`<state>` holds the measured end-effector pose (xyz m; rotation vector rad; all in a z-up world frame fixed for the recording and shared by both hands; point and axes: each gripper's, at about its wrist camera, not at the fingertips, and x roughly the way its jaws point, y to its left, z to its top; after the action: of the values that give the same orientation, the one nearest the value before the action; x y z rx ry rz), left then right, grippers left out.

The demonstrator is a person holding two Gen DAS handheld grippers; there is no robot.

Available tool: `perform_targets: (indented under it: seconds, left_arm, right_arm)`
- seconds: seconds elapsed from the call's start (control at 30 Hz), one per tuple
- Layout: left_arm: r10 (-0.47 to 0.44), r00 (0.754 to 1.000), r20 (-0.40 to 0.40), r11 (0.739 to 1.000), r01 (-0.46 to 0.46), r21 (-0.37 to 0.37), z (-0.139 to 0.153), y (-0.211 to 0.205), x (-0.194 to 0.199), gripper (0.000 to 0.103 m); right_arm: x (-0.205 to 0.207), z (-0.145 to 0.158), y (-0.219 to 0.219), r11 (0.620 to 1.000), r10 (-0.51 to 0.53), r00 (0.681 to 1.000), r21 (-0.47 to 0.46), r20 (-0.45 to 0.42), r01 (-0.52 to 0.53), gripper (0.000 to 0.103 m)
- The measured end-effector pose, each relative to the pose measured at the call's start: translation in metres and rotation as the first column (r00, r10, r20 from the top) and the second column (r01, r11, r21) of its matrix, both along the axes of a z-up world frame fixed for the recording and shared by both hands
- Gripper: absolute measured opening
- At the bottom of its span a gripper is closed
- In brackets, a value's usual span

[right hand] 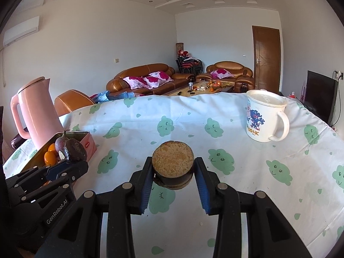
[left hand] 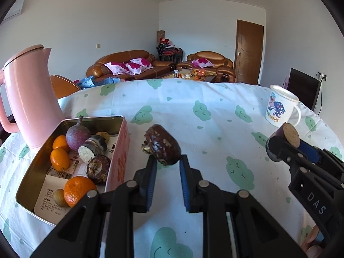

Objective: Organize fruits
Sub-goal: 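Lift and carry the brown fruit toward the tin box with the left while the right carries the jar, then lower the brown fruit into the tin box with the left while the right brings the jar over it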

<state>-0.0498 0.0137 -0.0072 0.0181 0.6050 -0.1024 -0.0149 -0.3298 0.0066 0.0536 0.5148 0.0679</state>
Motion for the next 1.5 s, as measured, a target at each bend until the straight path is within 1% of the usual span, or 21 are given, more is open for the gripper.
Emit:
perform_targets:
  seconds: [0.3,0.6,0.97,1.07,1.2,1.5]
  left_arm:
    - [0.007,1.0,-0.022,1.0,-0.008,-0.021,-0.003,0.009,-0.007,0.022]
    - [0.005,0.999,-0.036,1.0,-0.006,-0.027,-0.004,0.016,-0.015,0.022]
    - [0.03,0.999,-0.032,0.999,-0.031,-0.032,-0.002,0.036,-0.023,0.022]
    - [0.037,0.999,-0.02,0.999,-0.038,-0.028,0.002,0.043,-0.025,0.022]
    - [0.051,0.999,0.008,0.999,-0.051,-0.017,0.009,0.054,-0.029,0.022]
    - [0.09,0.995,0.049,0.996,-0.09,-0.01,0.018,0.083,-0.034,0.022]
  right_arm:
    - [-0.011,0.0,0.015,1.0,0.022,1.0,-0.014,0.006,-0.022,0.04]
    - [-0.016,-0.001,0.022,0.999,0.038,0.999,0.006,-0.001,-0.038,0.04]
    - [-0.022,-0.001,0.044,0.997,0.073,0.997,0.01,-0.003,-0.073,0.04]
    - [-0.019,-0.003,0.049,0.996,0.084,0.996,0.031,-0.015,-0.084,0.04]
    - [-0.021,-0.002,0.063,0.993,0.11,0.994,0.036,-0.014,-0.109,0.04]
    - [-0.028,0.01,0.102,0.984,0.179,0.984,0.019,0.019,-0.179,0.04]
